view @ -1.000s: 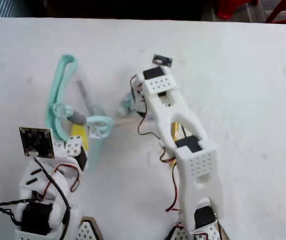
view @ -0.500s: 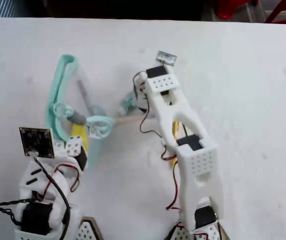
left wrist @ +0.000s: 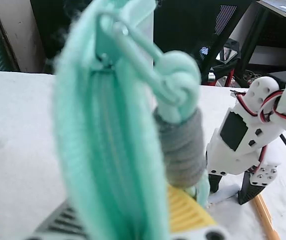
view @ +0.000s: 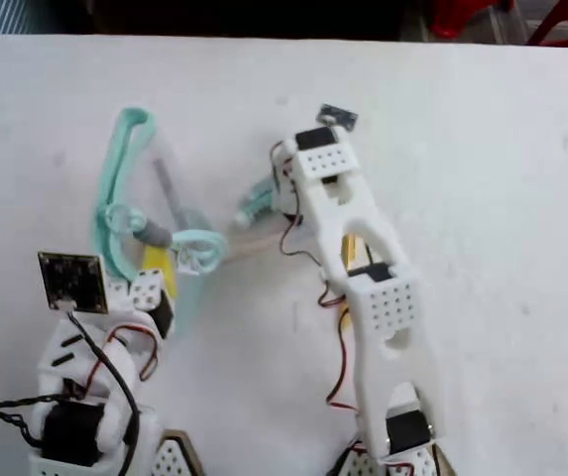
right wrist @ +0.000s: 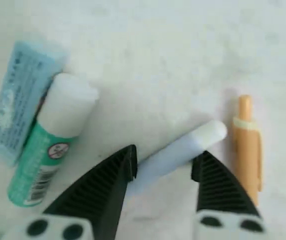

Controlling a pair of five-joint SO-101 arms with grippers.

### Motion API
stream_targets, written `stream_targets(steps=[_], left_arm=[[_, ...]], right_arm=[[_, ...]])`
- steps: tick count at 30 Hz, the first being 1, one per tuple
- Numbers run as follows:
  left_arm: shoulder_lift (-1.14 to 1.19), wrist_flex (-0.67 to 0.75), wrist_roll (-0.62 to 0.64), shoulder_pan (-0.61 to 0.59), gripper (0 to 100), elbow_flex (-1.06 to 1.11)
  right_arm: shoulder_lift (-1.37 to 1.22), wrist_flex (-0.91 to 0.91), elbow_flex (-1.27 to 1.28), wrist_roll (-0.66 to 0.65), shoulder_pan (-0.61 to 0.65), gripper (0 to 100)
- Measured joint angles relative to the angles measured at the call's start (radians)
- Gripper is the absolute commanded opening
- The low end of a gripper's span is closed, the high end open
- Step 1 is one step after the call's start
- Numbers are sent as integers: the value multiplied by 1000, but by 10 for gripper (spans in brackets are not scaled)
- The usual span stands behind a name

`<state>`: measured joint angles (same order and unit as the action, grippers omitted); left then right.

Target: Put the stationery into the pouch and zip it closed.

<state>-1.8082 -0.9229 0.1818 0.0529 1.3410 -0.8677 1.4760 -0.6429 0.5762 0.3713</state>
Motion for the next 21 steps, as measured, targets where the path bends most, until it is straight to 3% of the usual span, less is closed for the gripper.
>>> stream_targets(steps=[12,21], left_arm=[[0,0,0,0,23,0],[0,0,0,0,23,0]], right_arm=[[-18,199,-239,-12,-12,16],[78,215,-353,-233,-78,16]])
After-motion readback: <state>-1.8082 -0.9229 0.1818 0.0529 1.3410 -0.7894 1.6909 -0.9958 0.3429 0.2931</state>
